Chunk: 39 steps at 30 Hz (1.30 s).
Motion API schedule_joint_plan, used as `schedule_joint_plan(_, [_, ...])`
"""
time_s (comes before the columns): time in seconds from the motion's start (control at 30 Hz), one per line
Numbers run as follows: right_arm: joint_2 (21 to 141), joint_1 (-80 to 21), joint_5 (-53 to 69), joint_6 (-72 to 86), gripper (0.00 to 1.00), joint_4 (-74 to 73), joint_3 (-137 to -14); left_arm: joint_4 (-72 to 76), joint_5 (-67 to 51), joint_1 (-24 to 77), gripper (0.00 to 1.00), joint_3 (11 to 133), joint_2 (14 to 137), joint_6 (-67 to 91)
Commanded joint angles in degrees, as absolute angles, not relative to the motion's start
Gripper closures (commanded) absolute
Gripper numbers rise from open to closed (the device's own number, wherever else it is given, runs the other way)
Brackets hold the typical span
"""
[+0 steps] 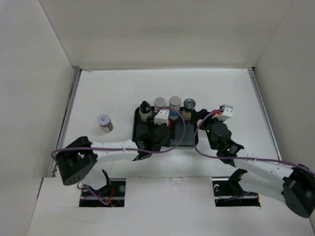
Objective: Organize the condiment bottles
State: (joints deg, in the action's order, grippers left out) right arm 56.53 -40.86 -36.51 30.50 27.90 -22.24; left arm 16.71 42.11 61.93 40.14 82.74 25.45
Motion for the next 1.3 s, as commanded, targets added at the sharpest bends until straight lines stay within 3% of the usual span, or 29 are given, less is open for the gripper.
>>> schedule_joint_plan(0.0, [55.55, -40.65, -37.0, 31.03, 0.0, 30.41, -22.32, 23.11, 44.3, 61.83, 0.28, 39.99, 81.83, 27.42])
schedule_joint_plan(0.1, [55.02, -40.65, -37.35, 30.59, 0.0, 30.85, -22.15, 22.68, 45.7, 61.92, 0.11, 40.25, 79.55, 26.55])
schedule_joint_plan(0.23, [54.32, -41.17, -36.65, 30.41, 0.0, 31.03, -22.32, 20.83, 48.33, 61.39, 0.06, 40.61, 73.06, 23.3])
schedule_joint_plan(0.53, [55.72, -43.28, -35.42, 29.09, 0.0, 31.55, -23.2, 0.56, 58.18, 48.84, 0.07, 36.65, 55.3, 26.18])
schedule_joint_plan(0.73, [57.04, -43.46, -34.37, 29.09, 0.0, 31.73, -23.73, -11.33, 50.73, 32.68, 0.09, 35.43, 52.21, 29.96])
schedule_joint_plan(0.97, [57.83, -43.81, -34.1, 29.01, 0.0, 31.91, -23.99, -3.53, 39.56, 18.86, 0.25, 32.09, 57.12, 31.81])
schedule_joint_plan(1.27, [59.59, -44.16, -33.66, 28.57, 0.0, 31.99, -24.52, 4.65, 39.38, 14.28, 0.28, 30.32, 64.68, 31.55])
